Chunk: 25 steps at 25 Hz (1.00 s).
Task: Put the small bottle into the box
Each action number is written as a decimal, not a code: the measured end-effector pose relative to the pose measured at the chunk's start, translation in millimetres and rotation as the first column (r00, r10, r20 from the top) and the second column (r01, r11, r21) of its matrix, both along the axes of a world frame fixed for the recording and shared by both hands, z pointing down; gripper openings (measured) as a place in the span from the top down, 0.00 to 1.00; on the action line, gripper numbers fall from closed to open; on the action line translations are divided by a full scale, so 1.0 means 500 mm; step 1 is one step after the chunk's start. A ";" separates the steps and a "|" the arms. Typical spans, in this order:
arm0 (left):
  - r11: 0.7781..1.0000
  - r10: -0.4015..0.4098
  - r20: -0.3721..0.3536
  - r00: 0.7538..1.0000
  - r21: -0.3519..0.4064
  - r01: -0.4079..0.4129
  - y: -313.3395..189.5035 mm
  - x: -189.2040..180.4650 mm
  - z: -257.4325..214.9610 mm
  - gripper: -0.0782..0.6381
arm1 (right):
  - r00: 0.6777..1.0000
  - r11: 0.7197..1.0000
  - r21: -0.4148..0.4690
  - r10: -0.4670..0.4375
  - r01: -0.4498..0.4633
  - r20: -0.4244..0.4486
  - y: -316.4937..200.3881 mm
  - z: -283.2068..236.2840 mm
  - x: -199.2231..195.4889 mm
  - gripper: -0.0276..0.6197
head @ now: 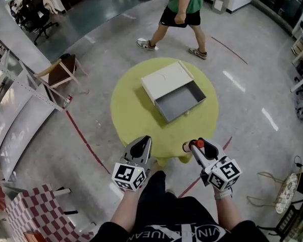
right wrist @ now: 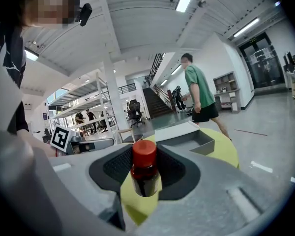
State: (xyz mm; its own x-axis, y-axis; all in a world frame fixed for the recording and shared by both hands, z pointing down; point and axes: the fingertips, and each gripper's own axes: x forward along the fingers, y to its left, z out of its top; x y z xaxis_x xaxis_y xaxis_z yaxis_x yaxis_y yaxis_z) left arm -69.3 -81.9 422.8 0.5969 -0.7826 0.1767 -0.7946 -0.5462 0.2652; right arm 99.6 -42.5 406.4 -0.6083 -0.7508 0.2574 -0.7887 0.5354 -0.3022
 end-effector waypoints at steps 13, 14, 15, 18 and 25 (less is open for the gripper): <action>0.992 0.115 0.027 0.993 -0.062 -0.113 -0.146 0.017 0.073 0.86 | 0.999 0.998 -0.054 0.034 -0.032 0.022 -0.160 0.038 -0.048 0.73; 0.991 0.124 0.030 0.992 -0.064 -0.121 -0.153 0.021 0.079 0.86 | 0.999 0.998 -0.056 0.039 -0.037 0.027 -0.169 0.040 -0.049 0.73; 0.989 0.135 0.035 0.990 -0.066 -0.132 -0.159 0.025 0.085 0.86 | 0.998 0.997 -0.057 0.044 -0.042 0.032 -0.179 0.042 -0.049 0.73; 0.983 0.173 0.062 0.983 -0.074 -0.168 -0.170 0.036 0.106 0.86 | 0.997 0.997 -0.053 0.053 -0.051 0.053 -0.205 0.042 -0.048 0.73; 0.978 0.183 0.045 0.982 -0.111 -0.177 -0.175 0.069 0.138 0.86 | 0.992 0.997 -0.054 0.059 -0.053 0.115 -0.256 0.038 -0.028 0.73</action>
